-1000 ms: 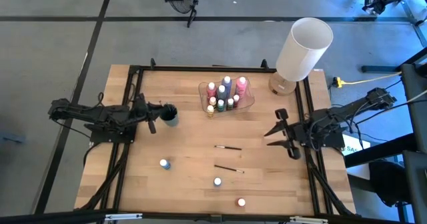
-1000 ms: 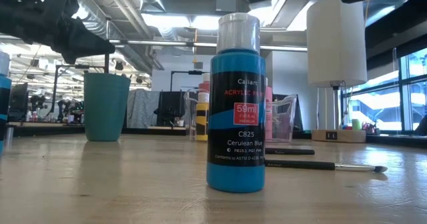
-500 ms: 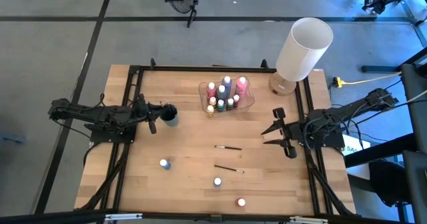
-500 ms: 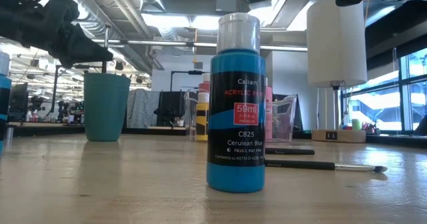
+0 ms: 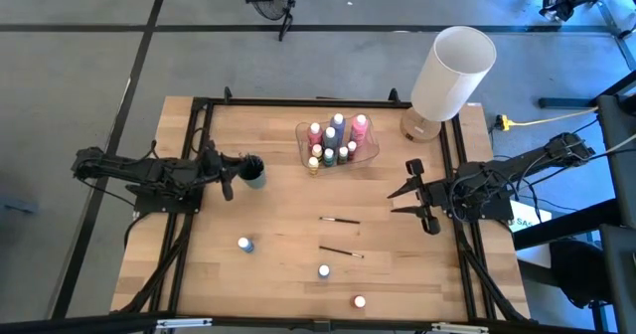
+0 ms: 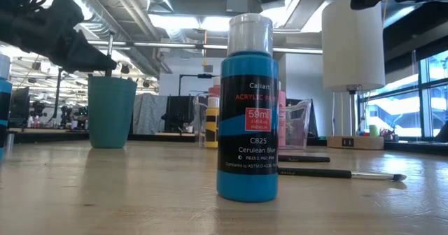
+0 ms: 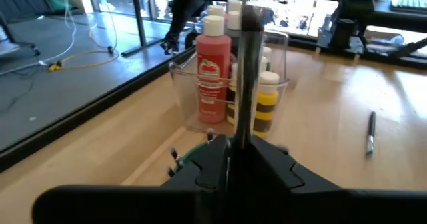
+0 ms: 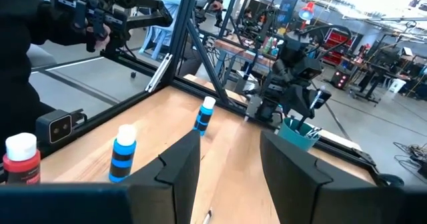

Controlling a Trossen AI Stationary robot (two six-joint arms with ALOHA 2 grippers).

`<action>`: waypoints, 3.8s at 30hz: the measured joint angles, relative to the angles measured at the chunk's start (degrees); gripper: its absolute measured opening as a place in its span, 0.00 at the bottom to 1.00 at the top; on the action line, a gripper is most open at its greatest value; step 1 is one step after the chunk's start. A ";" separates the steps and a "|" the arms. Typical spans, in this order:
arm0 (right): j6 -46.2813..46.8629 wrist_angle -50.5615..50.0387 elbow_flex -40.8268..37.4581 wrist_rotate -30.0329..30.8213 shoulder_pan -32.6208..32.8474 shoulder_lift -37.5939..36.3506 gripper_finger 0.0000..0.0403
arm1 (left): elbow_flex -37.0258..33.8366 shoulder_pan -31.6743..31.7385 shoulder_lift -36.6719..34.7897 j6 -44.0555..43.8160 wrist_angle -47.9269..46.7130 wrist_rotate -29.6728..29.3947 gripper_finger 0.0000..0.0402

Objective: Pick & Place Paint Supplies
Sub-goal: Put the black paint brush into the green cup, then put the blue paint bottle into the transparent bin

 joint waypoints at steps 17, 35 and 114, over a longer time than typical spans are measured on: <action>-0.03 -0.28 0.00 0.15 0.00 -0.01 0.39 | 0.00 0.00 0.00 2.59 6.02 -0.56 0.36; 0.80 -0.85 0.00 0.13 0.00 1.37 0.39 | 10.17 -0.11 5.21 11.44 8.02 8.19 0.40; 10.51 0.05 0.02 -0.27 0.00 3.21 0.39 | 21.38 -31.46 34.16 -20.01 -2.03 21.55 0.65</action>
